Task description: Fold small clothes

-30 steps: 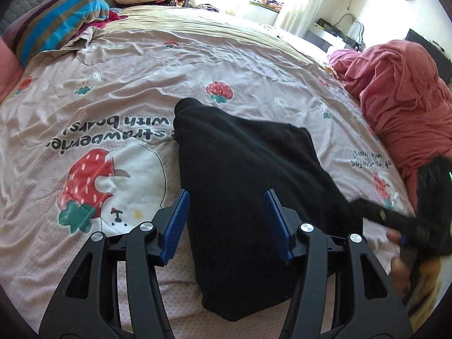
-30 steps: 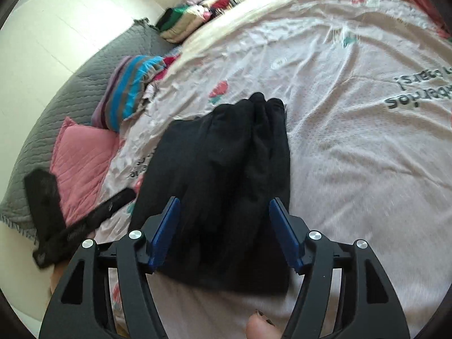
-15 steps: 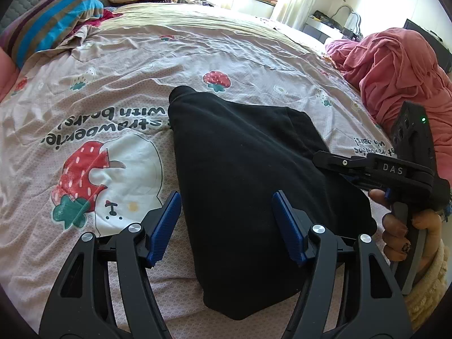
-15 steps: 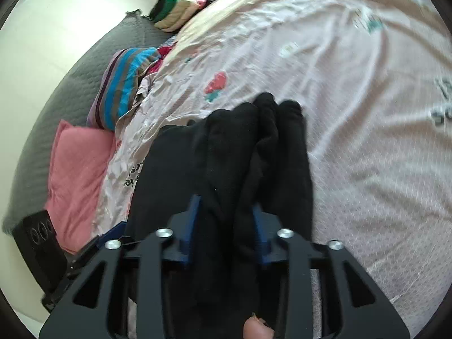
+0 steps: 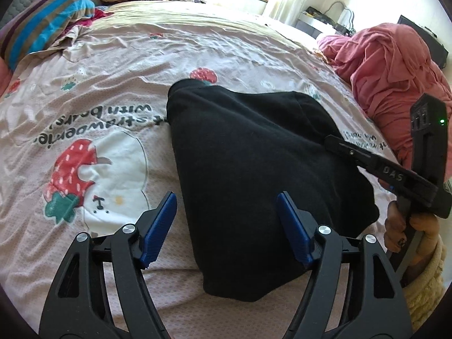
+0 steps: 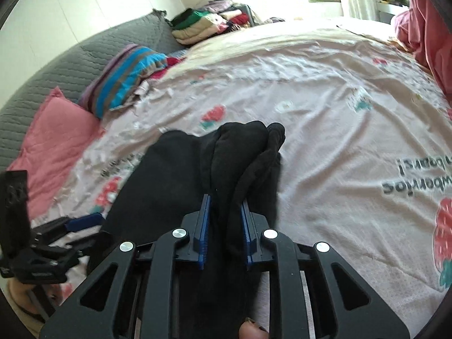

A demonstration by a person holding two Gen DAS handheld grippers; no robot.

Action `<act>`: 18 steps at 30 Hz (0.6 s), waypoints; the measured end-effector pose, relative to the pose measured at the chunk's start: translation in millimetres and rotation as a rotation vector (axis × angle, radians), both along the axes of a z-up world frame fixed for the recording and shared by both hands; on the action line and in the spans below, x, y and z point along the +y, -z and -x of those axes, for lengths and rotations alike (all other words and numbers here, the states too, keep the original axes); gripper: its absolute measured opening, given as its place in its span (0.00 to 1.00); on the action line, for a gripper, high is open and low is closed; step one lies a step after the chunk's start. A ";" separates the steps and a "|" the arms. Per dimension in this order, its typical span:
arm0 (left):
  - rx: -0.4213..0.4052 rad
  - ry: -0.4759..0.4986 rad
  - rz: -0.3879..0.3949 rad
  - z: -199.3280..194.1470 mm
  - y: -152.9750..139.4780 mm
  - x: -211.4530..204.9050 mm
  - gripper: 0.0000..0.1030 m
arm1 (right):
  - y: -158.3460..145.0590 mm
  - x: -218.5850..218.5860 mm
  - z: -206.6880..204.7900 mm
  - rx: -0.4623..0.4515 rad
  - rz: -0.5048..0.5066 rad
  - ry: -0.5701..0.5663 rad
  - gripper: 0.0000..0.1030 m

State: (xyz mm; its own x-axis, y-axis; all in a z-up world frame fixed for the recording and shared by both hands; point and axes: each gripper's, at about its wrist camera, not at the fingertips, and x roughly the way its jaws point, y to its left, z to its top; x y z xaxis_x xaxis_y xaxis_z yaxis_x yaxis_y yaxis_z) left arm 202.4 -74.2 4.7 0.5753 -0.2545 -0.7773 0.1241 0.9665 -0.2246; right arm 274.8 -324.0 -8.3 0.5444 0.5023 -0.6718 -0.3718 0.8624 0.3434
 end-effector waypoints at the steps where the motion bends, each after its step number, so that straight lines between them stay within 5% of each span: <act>1: 0.005 0.001 -0.002 0.1 1.9 -1.3 0.64 | 5.7 0.5 -0.7 0.017 0.007 0.003 0.19; 7: 0.017 -0.014 0.011 2.9 7.9 0.1 0.64 | 18.3 -3.7 9.1 0.048 -0.007 0.026 0.43; 18: 0.016 -0.022 0.040 14.4 8.4 4.4 0.64 | 22.5 -31.2 35.7 0.160 -0.188 0.028 0.54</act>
State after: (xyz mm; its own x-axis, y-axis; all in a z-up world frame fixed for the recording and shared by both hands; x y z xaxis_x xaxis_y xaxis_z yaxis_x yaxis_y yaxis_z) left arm 188.0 -69.8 -3.7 0.5690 -0.2735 -0.7755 0.0993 0.9590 -0.2653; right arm 239.0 -355.2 -30.8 0.4535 0.6128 -0.6471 -0.2768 0.7870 0.5513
